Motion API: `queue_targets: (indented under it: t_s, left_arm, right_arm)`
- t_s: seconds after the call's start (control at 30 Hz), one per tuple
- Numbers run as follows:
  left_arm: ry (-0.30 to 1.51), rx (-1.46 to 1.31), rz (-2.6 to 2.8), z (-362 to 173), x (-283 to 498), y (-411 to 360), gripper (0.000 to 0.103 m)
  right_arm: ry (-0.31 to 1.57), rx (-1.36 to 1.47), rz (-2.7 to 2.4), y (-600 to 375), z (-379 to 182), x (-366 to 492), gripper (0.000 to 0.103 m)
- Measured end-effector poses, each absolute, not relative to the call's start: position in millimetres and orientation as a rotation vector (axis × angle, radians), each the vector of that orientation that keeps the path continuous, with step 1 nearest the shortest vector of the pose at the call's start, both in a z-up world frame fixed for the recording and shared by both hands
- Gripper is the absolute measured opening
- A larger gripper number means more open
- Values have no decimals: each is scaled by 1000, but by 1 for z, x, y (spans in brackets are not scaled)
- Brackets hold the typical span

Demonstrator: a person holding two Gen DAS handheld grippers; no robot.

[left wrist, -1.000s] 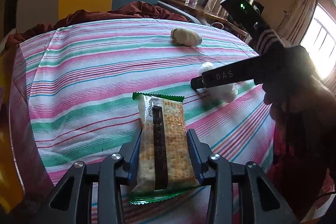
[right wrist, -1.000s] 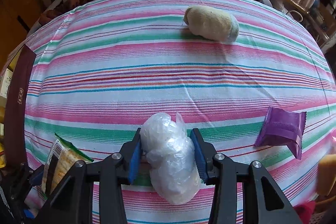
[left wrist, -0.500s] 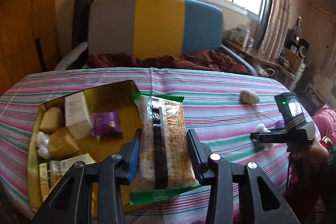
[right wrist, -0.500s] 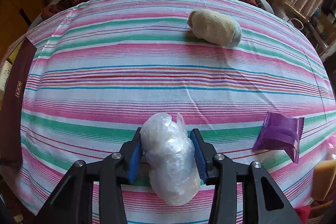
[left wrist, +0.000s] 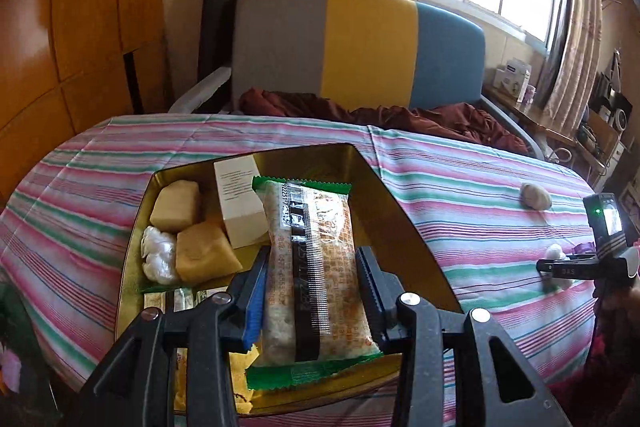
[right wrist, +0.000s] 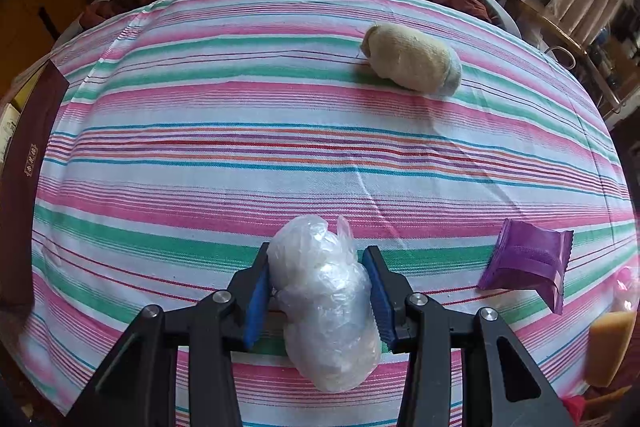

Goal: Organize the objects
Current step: 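Carry the cracker packet into the gold tray and open the left tool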

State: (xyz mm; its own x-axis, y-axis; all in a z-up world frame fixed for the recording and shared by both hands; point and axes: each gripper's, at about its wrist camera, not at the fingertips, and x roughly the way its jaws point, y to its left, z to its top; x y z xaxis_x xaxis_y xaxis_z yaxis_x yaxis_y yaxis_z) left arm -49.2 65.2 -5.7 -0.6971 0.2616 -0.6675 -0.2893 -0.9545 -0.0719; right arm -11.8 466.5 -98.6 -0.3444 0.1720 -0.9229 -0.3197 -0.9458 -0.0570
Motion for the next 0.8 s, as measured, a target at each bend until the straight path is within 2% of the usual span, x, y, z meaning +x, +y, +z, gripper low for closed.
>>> queue_targets:
  t_s: [0.33, 0.63, 0.8]
  left_arm:
    - [21, -1150, 2589, -33, -70, 64, 41]
    - [-225, -1364, 2405, -64, -122, 59, 41]
    - [-202, -1434, 2422, -77, -136, 66, 42]
  right_arm:
    - [170, -1585, 2344, 461, -99, -13, 45]
    - [178, -1589, 2345, 461, -96, -13, 45]
    - [183, -1592, 2348, 460, -96, -12, 45]
